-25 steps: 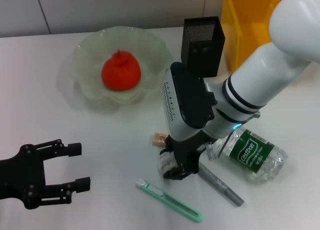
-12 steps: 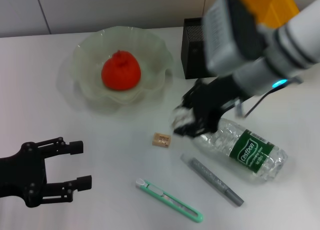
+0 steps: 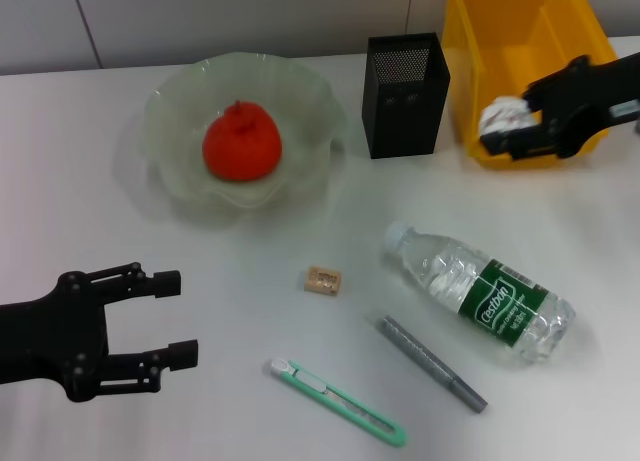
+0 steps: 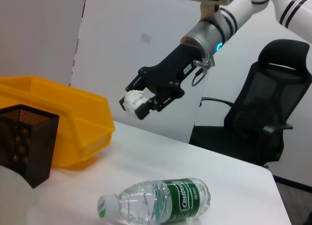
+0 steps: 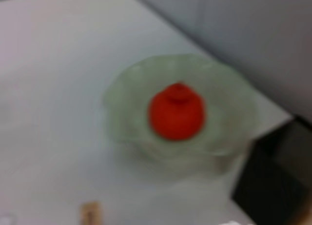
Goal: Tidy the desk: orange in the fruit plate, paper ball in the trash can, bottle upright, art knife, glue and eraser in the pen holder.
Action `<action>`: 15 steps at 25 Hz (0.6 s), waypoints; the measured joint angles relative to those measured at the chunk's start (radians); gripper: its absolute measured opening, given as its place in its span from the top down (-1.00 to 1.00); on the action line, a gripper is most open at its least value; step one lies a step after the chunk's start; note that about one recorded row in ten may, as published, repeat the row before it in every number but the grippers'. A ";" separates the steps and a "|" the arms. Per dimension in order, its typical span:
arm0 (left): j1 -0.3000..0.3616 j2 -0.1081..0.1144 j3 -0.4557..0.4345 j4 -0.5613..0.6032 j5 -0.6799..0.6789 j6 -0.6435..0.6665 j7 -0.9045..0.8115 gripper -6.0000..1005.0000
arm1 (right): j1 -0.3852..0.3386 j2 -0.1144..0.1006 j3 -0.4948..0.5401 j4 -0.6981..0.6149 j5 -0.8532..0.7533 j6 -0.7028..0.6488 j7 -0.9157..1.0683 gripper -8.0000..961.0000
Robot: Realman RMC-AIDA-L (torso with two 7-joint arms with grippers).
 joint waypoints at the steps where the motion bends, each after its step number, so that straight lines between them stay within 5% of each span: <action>1: -0.012 -0.007 0.000 0.000 0.000 -0.003 0.000 -0.63 | 0.004 -0.006 0.026 0.019 0.001 0.011 -0.011 0.07; 7: -0.045 -0.013 0.002 -0.022 0.000 -0.009 0.000 -0.62 | 0.023 -0.061 0.070 0.180 0.002 0.182 -0.067 0.07; 15: -0.047 -0.013 0.000 -0.026 0.001 -0.010 0.000 -0.62 | 0.064 -0.096 0.077 0.378 0.045 0.391 -0.205 0.02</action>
